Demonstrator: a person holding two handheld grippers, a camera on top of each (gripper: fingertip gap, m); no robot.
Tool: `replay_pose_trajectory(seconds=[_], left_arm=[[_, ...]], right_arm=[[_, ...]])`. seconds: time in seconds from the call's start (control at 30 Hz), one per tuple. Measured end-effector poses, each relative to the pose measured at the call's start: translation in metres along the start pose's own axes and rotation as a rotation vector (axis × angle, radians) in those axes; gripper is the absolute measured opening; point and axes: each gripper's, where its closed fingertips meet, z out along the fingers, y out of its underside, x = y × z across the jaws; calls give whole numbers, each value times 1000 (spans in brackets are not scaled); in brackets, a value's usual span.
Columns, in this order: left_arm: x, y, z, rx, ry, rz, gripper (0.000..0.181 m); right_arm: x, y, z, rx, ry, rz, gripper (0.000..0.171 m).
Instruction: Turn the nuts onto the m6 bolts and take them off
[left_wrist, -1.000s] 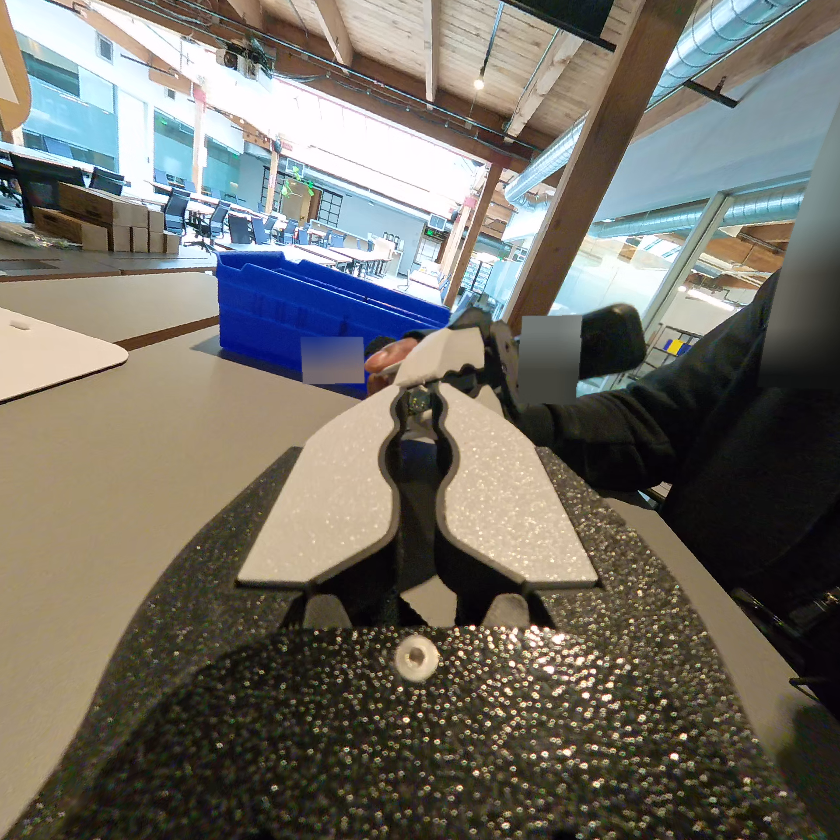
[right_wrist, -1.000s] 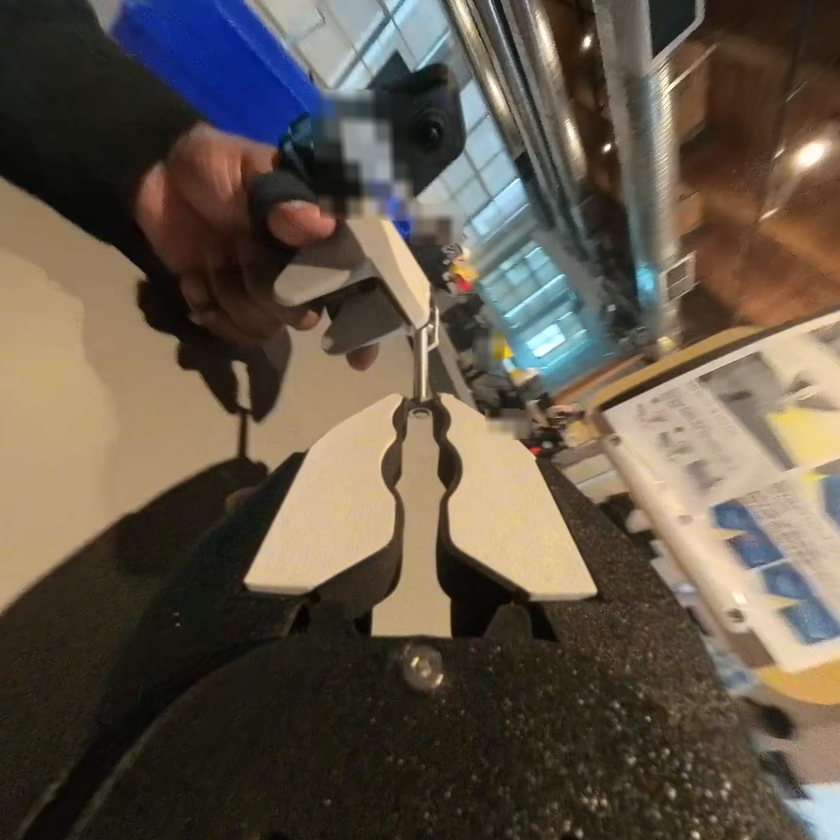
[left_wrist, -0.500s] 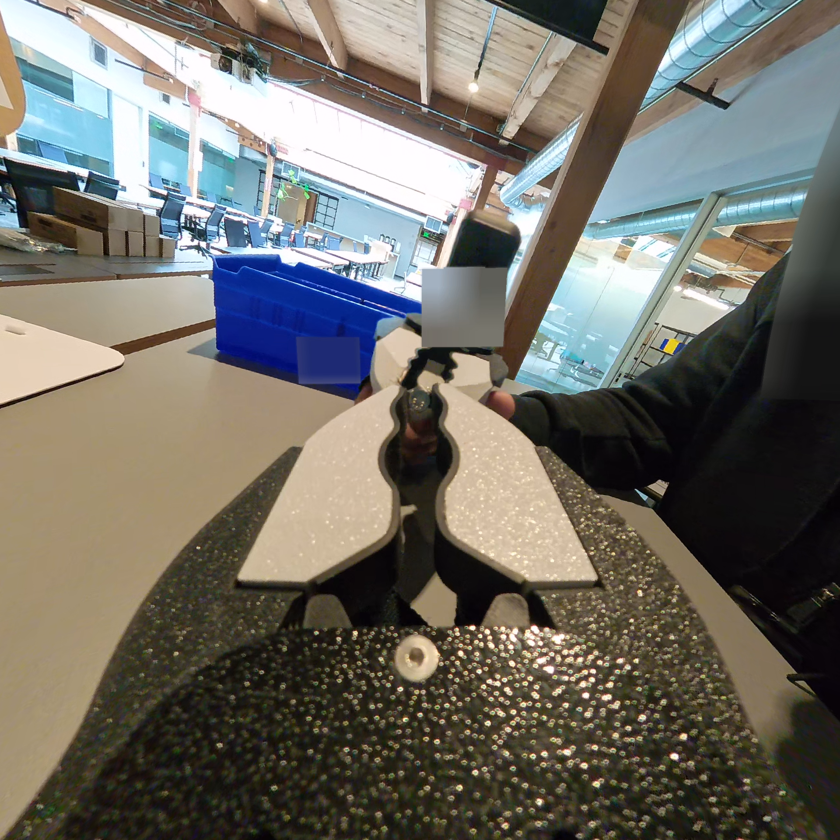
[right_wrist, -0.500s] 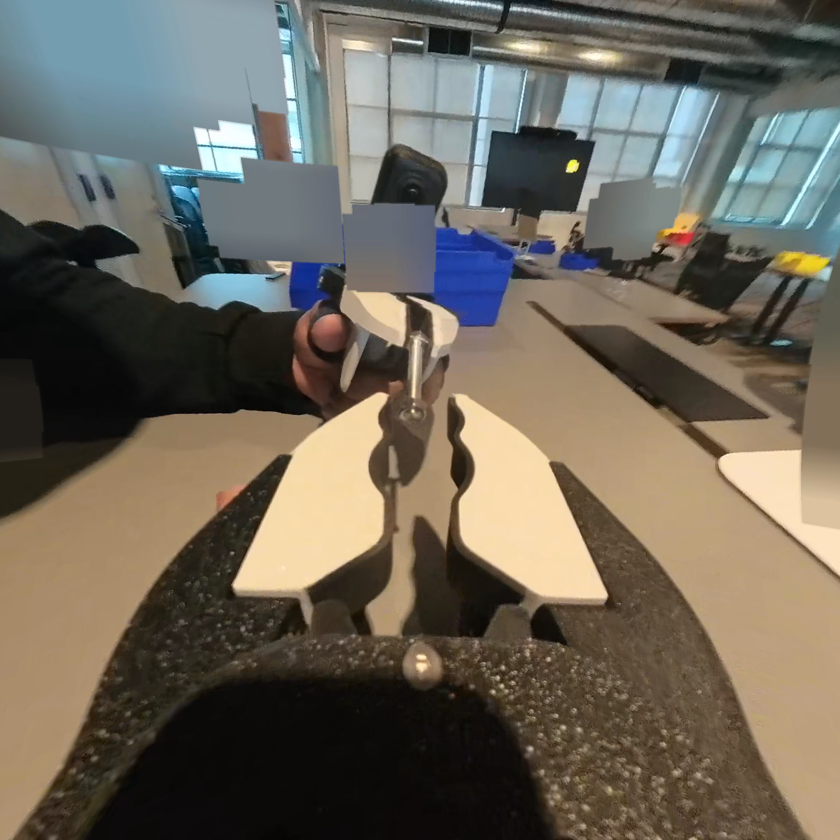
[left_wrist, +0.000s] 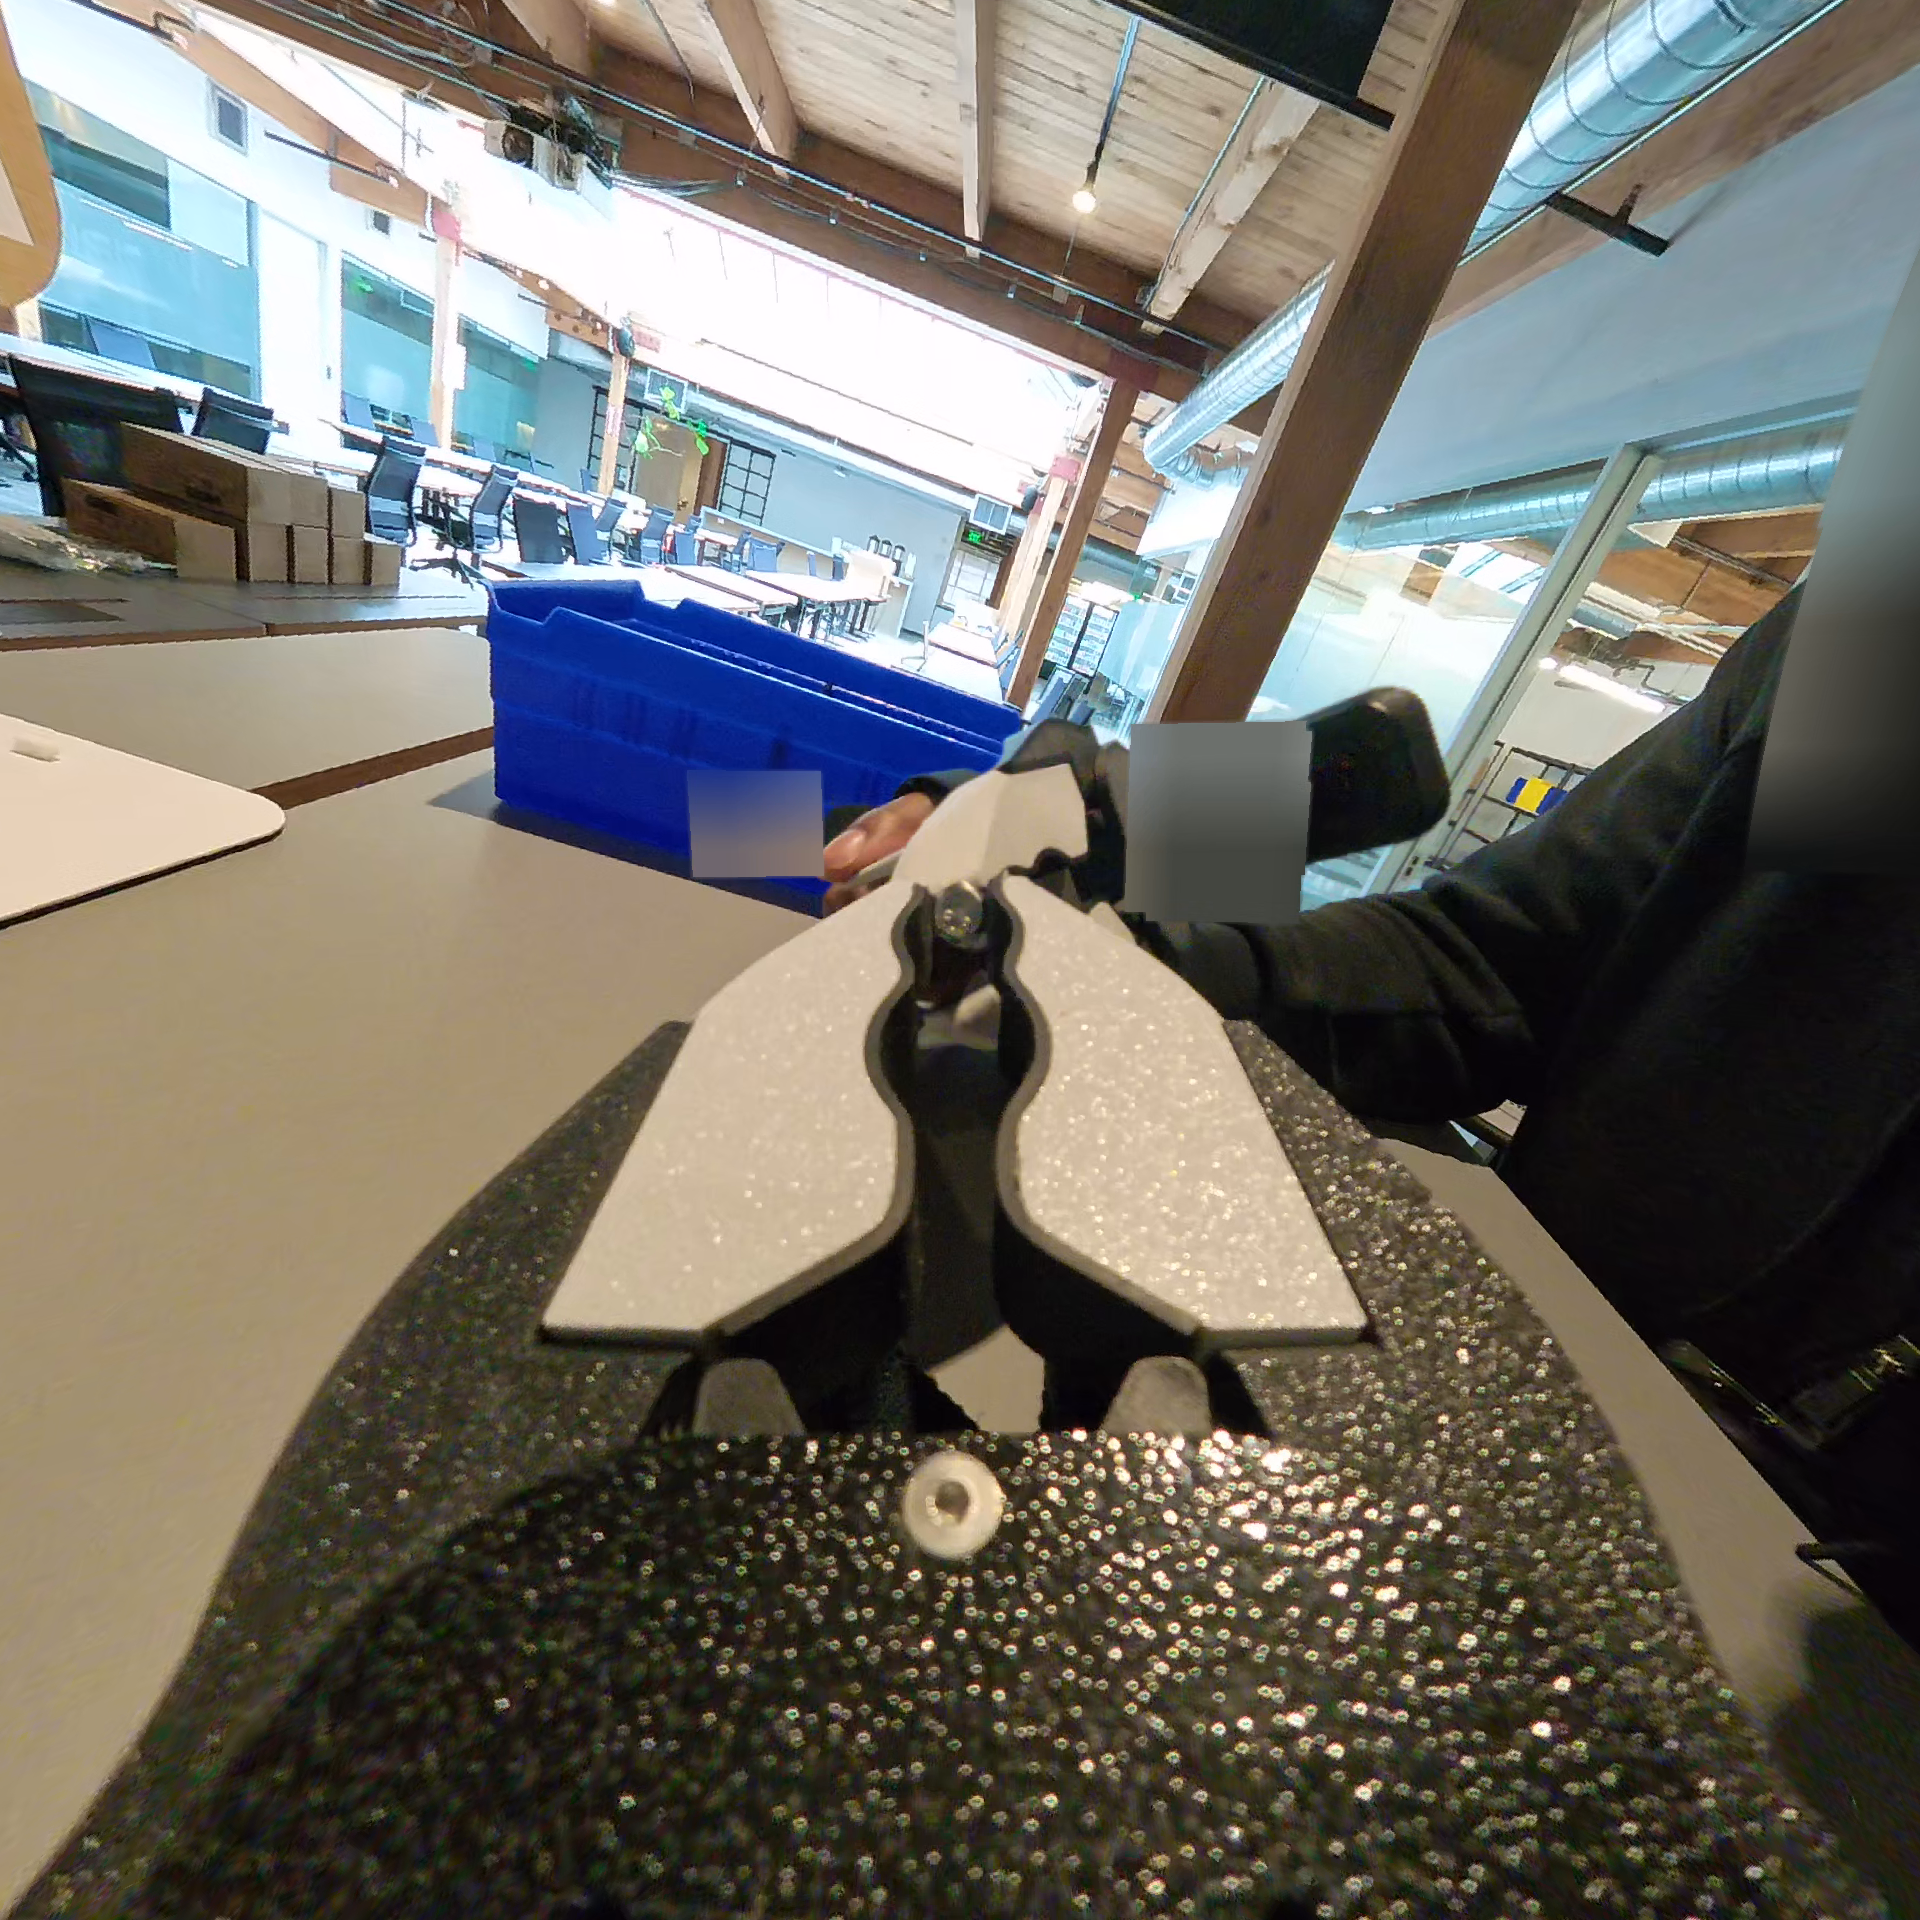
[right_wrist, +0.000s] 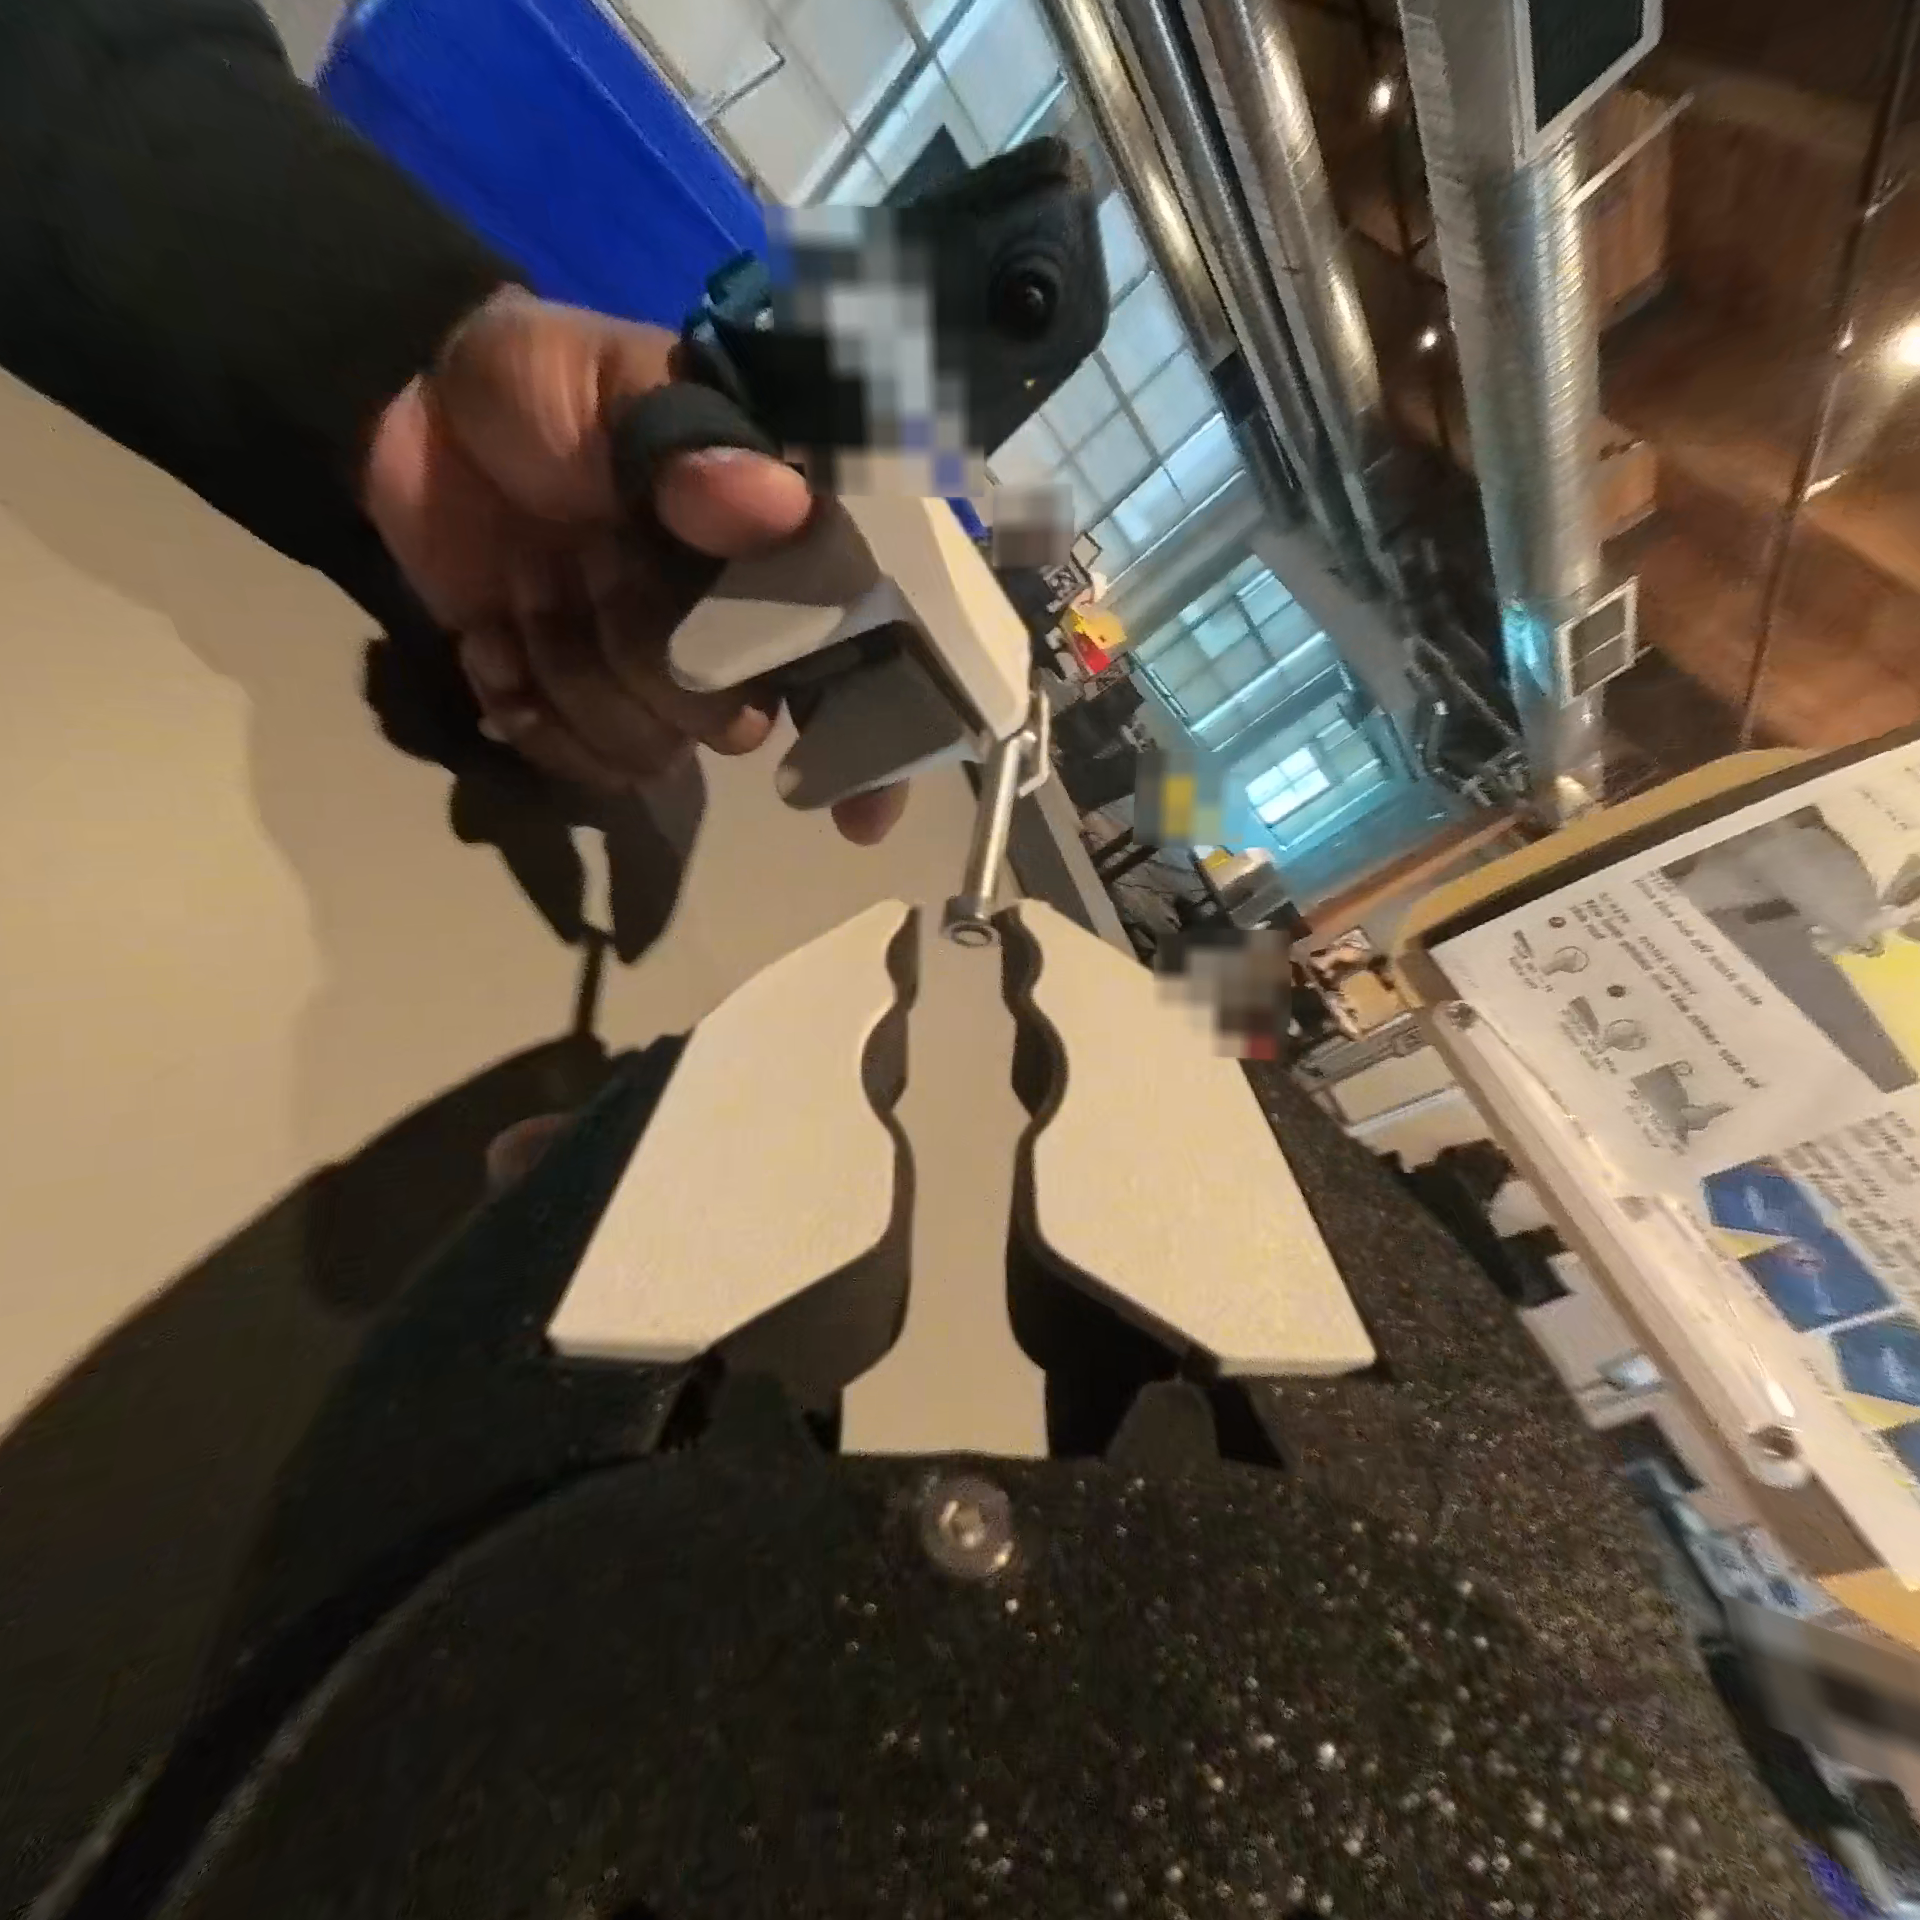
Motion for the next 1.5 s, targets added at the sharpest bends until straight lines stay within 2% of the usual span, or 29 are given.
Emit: replay_pose_trajectory(seconds=[0.1,0.2,0.37,0.5,0.57,0.63,0.8,0.87,0.93,1.1,1.27,1.5], left_arm=[[0,0,0,-2,0,2,10],[0,0,0,-1,0,2,10],[1,0,1,-4,1,4,10],[1,1,1,-6,4,6,10],[1,1,1,-7,6,6,10],[2,1,1,-10,7,6,10],[-1,2,2,-17,-7,-1,10],[0,1,1,-9,-1,-2,10],[0,0,1,-4,0,-1,10],[0,-1,0,6,-1,3,10],[1,-4,-1,28,2,11,9],[2,-6,-1,44,14,22,10]], right_arm=[[0,-4,0,50,-57,178,33],[2,-8,-2,110,-137,408,36],[0,-12,-4,162,-275,682,22],[-1,-13,-4,183,-326,770,11],[0,-14,-4,186,-306,733,11],[1,-13,-4,169,-248,608,10],[6,-2,-1,-5,39,-31,11],[6,-2,0,-30,87,-134,11],[5,-5,1,4,67,-43,17],[14,-14,-5,144,-38,355,33],[14,-17,-9,234,-211,692,27],[12,-18,-11,284,-368,943,21]])
